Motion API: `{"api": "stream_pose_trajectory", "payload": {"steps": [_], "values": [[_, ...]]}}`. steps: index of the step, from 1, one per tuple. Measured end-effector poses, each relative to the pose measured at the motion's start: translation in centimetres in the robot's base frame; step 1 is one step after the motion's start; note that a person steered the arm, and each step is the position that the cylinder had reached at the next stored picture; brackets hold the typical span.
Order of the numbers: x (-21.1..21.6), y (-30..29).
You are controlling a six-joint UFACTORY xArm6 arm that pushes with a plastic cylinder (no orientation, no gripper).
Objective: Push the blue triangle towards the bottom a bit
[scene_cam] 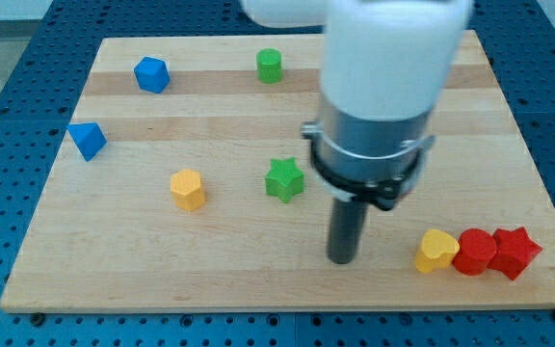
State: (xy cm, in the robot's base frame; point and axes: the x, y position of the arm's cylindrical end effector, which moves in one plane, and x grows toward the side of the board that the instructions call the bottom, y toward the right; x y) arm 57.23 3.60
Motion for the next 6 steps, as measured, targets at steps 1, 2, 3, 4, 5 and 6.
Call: {"api": "stream_pose_trajectory", "payload": {"steps": [1,2,3,4,5,6], "values": [[0.0,-3.9],[0.0,-6.6],[-0.4,-8.2],[-4.9,-9.0],[-11.1,-9.6],[-13.9,-9.6]]}}
